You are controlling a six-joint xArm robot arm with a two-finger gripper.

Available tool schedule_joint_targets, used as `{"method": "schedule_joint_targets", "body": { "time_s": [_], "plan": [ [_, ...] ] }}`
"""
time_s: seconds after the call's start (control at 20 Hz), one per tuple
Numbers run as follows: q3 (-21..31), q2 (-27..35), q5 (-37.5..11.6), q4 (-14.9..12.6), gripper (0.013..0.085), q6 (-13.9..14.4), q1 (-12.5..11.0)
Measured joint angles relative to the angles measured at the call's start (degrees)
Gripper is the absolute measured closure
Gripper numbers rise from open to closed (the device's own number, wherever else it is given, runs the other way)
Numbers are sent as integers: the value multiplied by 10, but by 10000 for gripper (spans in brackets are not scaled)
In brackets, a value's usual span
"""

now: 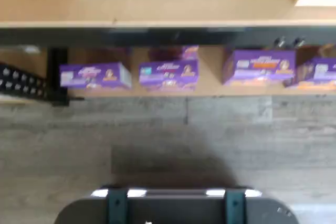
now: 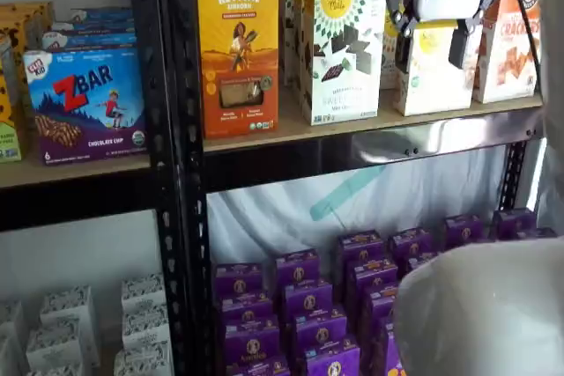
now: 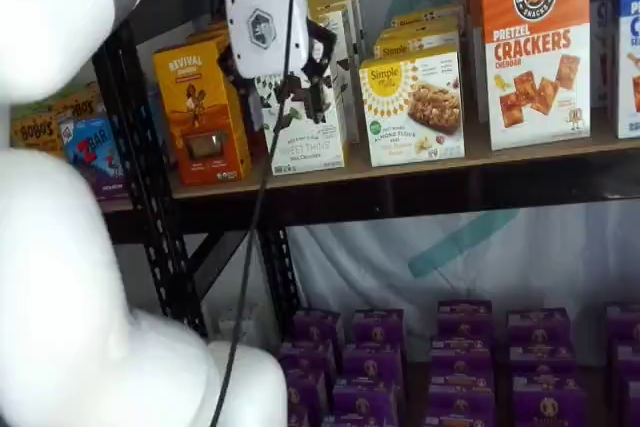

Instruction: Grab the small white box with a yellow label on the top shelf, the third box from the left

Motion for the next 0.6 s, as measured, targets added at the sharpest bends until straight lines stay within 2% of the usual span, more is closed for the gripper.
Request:
{"method": "schedule_joint_targets", "body": {
  "time_s": [0.25,0.6],
  "plan": [
    [-22,50,-48,-2,130,-41,-40],
    [-45,97,-73,1,130,-66,-64]
  ]
}}
